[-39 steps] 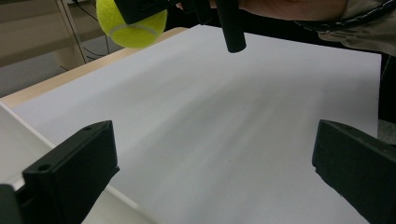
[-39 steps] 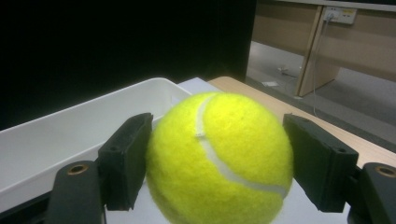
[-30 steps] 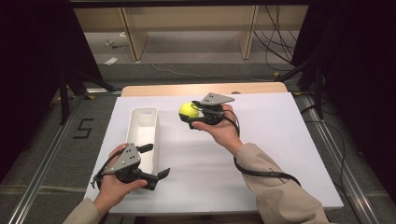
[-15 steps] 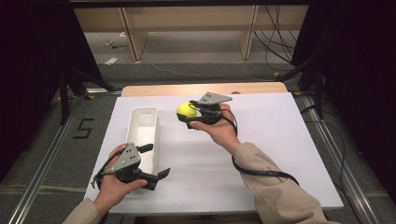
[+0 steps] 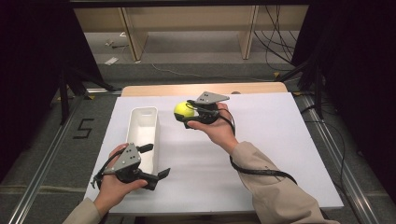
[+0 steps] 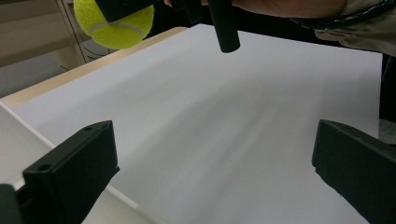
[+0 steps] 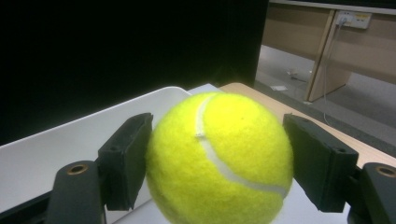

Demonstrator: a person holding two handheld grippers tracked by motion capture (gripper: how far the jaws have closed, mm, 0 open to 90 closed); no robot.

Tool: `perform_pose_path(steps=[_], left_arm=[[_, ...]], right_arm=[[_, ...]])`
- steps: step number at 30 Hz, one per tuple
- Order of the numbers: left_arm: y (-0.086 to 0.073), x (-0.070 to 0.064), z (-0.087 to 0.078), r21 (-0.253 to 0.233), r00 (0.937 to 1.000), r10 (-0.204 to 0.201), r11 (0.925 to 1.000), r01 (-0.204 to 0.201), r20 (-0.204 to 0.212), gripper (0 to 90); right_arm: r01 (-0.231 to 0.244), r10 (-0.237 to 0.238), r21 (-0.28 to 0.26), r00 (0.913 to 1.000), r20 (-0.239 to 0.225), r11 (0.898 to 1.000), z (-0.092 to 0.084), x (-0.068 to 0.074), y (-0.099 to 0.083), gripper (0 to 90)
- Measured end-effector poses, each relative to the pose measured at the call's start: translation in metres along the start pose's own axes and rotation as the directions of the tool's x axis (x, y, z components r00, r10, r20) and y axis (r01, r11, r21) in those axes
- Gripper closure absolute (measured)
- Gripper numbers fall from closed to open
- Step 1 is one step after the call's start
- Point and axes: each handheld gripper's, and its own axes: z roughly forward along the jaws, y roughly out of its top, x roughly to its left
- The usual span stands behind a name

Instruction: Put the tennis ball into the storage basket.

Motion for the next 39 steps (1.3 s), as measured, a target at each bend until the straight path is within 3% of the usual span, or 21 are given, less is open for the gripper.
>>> perform_pose_path(steps=[24, 30, 31, 39], left_arm=[[0.000, 0.000, 0.000, 0.002, 1.0000, 0.008, 1.0000, -0.008, 0.000, 0.0], [0.000, 0.000, 0.000, 0.001, 1.0000, 0.001, 1.0000, -0.001, 0.003, 0.0], [0.000, -0.002, 0.000, 0.005, 0.9997, -0.016, 0.9999, 0.015, 0.017, 0.0], [0.000, -0.002, 0.000, 0.007, 0.9998, -0.015, 0.9999, 0.015, 0.011, 0.0]], right_arm=[[0.007, -0.007, 0.000, 0.9999, -0.009, 1.000, 0.008, 0.004, 0.004, 27.5], [0.008, -0.008, -0.001, 0.9999, -0.013, 1.000, 0.011, 0.005, 0.005, 27.5], [0.007, -0.007, 0.000, 0.9999, -0.014, 1.000, 0.011, 0.006, 0.006, 27.5], [0.012, -0.012, 0.002, 0.9998, -0.018, 1.000, 0.015, 0.007, 0.008, 27.5]])
